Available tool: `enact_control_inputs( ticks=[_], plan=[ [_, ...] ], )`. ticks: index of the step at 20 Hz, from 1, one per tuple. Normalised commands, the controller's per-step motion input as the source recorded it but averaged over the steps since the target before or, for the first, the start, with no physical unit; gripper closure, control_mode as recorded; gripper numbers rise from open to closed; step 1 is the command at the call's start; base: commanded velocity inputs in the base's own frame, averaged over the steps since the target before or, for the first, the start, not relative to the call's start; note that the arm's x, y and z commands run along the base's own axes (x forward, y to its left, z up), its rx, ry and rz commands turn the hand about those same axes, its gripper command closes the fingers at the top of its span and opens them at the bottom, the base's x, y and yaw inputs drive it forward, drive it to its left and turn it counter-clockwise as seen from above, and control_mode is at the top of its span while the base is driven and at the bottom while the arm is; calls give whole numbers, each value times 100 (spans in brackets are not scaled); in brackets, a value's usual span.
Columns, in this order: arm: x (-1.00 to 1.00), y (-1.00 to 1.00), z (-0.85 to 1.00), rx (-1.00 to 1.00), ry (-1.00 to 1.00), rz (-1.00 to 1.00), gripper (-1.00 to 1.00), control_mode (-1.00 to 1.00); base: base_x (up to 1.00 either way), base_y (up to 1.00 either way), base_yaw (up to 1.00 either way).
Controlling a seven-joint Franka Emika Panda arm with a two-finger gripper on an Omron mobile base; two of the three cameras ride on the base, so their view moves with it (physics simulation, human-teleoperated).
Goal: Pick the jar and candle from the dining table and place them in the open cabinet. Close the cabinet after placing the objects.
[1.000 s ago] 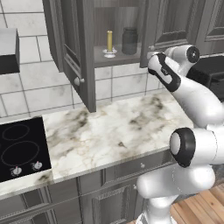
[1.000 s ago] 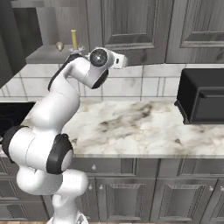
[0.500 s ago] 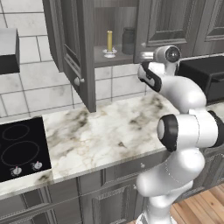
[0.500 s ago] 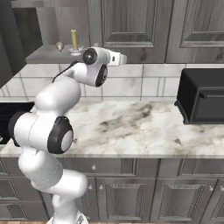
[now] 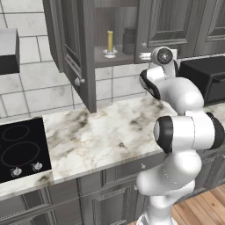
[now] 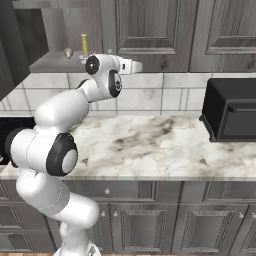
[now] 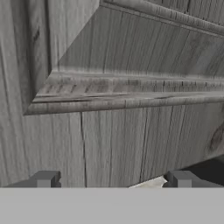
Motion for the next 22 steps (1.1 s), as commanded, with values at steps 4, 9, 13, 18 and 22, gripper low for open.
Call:
enact_control_inputs(
  ticks=[4,9,13,18,22],
  plan=[
    [-95,0,1,3,-16,0,-100,-100,0,0,0],
    [-100,0,10,6,-18,0,-100,-100,0,0,0],
    [-97,0,16,3,-14,0,-100,-100,0,0,0],
    [-87,0,23,5,-2,0,-100,-100,0,0,0],
    [-76,0,31,12,0,0,-100,-100,0,0,0]
  ],
)
